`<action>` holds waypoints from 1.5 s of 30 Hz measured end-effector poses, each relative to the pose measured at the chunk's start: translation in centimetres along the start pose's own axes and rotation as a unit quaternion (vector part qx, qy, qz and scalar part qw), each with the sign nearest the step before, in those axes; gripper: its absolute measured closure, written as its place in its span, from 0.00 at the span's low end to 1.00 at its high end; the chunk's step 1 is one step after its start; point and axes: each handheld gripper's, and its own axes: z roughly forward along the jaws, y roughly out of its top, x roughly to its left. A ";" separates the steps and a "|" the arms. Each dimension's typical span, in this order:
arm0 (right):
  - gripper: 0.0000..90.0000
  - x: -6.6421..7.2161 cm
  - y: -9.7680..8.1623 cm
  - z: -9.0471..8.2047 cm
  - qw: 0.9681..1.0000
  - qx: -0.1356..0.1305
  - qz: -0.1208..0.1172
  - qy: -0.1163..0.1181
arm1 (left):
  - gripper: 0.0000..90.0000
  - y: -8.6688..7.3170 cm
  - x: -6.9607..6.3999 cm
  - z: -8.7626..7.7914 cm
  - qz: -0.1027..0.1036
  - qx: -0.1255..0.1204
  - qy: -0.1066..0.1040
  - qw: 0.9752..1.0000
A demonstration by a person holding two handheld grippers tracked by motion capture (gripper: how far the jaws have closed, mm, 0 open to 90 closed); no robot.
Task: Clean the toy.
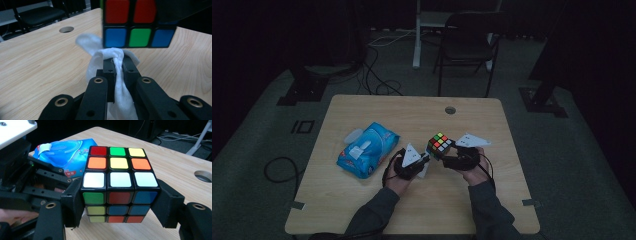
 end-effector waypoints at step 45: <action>0.38 0.3 1.3 0.7 0.998 -0.013 0.052 0.028 | 0.94 0.9 -0.9 0.6 0.013 -0.024 -0.021 0.999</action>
